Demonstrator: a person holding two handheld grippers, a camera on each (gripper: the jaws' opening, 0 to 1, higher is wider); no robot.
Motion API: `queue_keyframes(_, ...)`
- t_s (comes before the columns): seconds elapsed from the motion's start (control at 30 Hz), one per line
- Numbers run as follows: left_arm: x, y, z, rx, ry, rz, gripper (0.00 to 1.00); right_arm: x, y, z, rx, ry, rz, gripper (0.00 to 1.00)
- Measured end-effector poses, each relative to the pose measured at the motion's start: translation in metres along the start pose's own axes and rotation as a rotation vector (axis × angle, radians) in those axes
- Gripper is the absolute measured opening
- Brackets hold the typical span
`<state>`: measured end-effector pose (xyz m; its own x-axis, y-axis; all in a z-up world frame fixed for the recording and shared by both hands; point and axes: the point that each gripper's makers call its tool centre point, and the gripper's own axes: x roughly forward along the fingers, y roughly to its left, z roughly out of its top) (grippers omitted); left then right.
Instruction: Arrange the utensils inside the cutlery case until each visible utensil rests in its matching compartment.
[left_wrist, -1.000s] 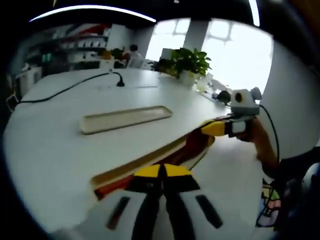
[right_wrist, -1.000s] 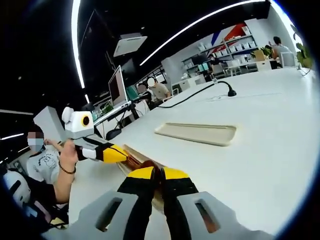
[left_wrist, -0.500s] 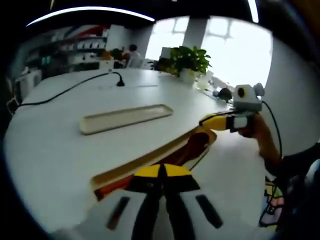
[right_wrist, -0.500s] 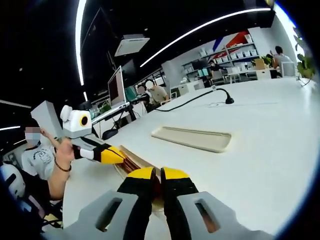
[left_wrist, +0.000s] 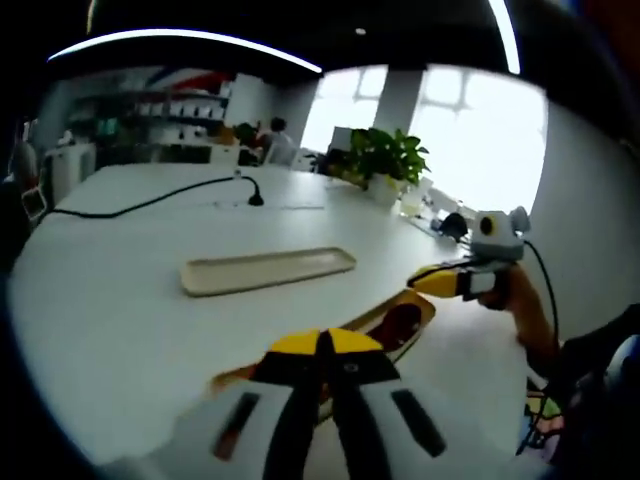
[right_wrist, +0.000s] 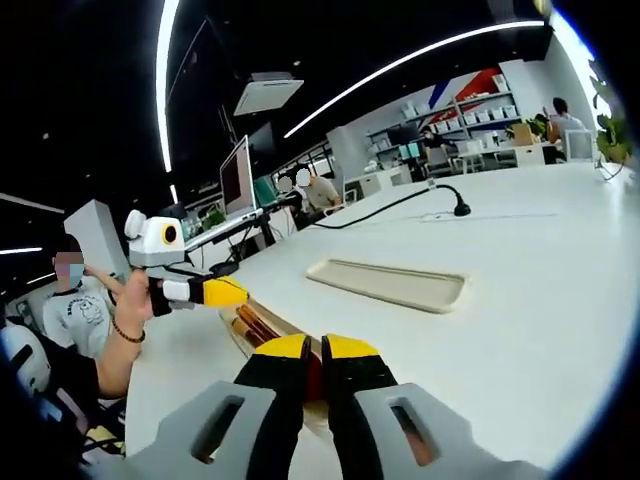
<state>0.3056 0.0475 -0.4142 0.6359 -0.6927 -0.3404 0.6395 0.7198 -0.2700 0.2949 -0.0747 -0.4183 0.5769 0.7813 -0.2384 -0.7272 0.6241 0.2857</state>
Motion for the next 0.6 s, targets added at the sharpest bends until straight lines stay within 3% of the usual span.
queue_keyframes(0.1, -0.005, -0.002, 0.01, 0.01, -0.049, -0.013, 0.01, 0.0, 0.005, 0.009, -0.059, -0.042, 0.004, 0.05)
queue_keyframes(0.3, -0.024, 0.005, 0.035, 0.008, -0.144, 0.024, 0.01, -0.004, -0.005, 0.025, -0.077, -0.077, -0.031, 0.05)
queue_keyframes(0.43, -0.034, 0.02, 0.059, -0.046, -0.212, 0.066, 0.01, -0.012, -0.002, 0.05, -0.119, -0.112, -0.048, 0.05)
queue_keyframes(0.6, -0.029, 0.036, 0.089, -0.083, -0.242, 0.124, 0.01, -0.025, 0.001, 0.096, -0.207, -0.181, -0.095, 0.06)
